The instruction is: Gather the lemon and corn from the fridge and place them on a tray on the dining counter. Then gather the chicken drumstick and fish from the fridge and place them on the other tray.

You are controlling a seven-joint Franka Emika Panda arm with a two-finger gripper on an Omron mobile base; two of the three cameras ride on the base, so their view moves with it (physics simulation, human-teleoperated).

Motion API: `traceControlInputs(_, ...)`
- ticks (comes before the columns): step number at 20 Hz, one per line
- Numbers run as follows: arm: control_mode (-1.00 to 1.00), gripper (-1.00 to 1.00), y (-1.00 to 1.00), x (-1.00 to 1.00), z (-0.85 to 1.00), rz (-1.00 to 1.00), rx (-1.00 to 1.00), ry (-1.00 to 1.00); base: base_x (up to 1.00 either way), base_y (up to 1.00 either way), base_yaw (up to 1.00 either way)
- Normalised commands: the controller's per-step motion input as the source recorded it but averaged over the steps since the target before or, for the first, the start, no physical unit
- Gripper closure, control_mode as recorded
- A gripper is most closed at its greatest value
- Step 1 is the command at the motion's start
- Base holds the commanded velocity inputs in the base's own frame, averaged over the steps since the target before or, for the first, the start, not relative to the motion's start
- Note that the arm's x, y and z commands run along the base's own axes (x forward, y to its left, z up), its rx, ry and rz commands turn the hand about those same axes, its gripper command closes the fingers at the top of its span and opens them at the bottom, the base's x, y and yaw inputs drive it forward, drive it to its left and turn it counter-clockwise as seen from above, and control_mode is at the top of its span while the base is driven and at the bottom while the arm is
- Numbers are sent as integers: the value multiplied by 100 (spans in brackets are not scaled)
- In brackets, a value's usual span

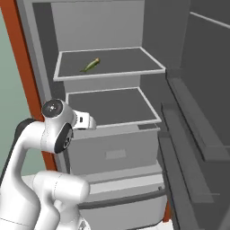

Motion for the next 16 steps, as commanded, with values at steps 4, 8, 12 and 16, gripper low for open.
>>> traceControlInputs(4, 100, -100, 0, 0, 0, 0, 0, 0, 55, -20, 26)
traceControlInputs(8, 100, -100, 0, 0, 0, 0, 0, 0, 50, -24, 26)
traceControlInputs(12, 100, -100, 0, 0, 0, 0, 0, 0, 38, -38, 27)
traceControlInputs(16, 100, -100, 0, 0, 0, 0, 0, 0, 45, -30, 26)
